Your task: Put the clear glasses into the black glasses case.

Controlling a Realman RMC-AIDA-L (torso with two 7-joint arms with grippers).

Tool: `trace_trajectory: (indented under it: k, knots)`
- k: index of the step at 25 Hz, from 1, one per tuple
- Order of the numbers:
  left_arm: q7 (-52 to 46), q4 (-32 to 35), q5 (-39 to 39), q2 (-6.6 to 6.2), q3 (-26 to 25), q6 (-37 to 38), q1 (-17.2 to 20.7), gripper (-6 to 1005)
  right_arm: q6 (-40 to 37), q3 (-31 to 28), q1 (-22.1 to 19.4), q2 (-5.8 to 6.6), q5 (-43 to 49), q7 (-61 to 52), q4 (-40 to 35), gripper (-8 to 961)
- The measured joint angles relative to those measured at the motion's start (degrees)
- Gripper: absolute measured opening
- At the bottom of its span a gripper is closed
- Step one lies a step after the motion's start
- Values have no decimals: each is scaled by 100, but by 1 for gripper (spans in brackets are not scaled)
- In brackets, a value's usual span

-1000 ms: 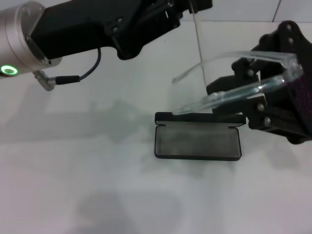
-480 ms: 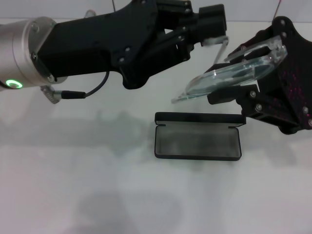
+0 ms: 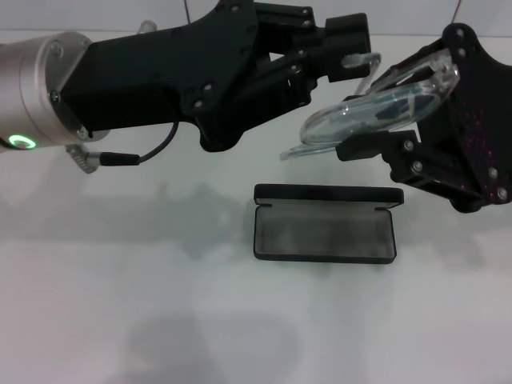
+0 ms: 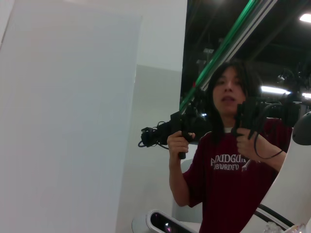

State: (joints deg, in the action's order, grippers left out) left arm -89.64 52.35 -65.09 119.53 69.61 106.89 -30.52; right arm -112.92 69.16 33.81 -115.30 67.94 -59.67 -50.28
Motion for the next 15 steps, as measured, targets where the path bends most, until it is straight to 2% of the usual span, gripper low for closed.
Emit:
trace_trajectory:
  k: [15]
  knots:
    - [-13,141,-59,-31,0,113,33,113,-13,-8,-17,0,0,56,1,136]
